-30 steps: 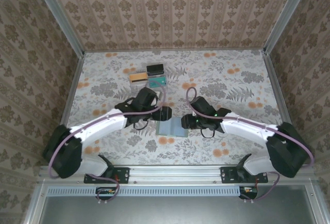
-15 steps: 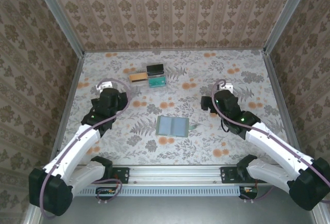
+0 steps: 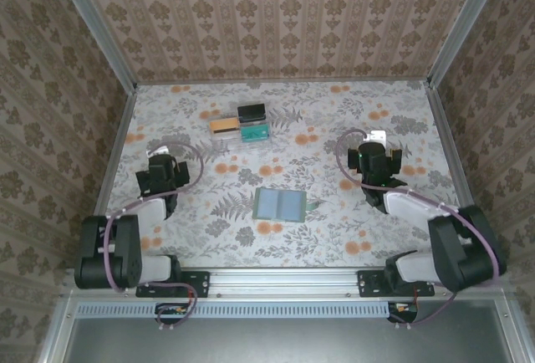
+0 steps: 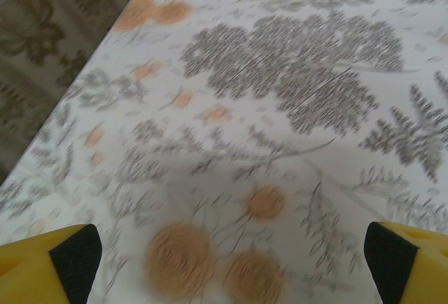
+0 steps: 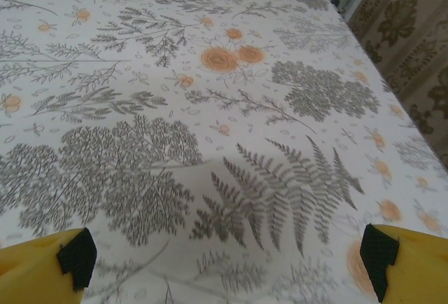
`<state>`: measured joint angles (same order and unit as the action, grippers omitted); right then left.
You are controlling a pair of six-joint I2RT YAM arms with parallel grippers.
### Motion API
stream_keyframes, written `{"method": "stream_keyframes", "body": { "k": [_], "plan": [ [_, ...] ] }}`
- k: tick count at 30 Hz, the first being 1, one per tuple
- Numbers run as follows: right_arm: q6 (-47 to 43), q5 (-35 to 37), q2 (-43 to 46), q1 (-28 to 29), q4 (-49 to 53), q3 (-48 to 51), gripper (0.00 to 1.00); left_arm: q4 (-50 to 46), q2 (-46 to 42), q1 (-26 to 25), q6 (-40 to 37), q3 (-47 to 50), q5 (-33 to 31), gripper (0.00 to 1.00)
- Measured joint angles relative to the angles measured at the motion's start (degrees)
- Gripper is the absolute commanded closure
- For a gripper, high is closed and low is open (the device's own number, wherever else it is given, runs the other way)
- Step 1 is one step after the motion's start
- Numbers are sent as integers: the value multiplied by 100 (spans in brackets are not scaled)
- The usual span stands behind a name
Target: Take the credit cards out of the card holder
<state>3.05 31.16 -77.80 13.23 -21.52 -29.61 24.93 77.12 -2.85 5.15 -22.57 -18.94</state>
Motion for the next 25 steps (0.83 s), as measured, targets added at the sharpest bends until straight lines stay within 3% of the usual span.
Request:
{"method": "stream_keyframes", "body": {
  "k": [4,7,10,14,25],
  "plan": [
    [-205,-542,-625,-424,-1029,90,0,1432,780,39,-278,33,433,0],
    [-138,-1172,-748,-839,-1589,356,0,1932,1075,72,-374,111,660,0],
    [-109,-1596,-914,-1182,-2159,645,0,2212,1099,76,-415,118,798,0],
    [-111,-1952,-949,-1196,-2376,684,0,2396,1099,70,-483,118,852,0],
    [-111,-2173,-949,-1187,-2612,684,0,2437,1099,59,-612,116,911,0]
  ]
}}
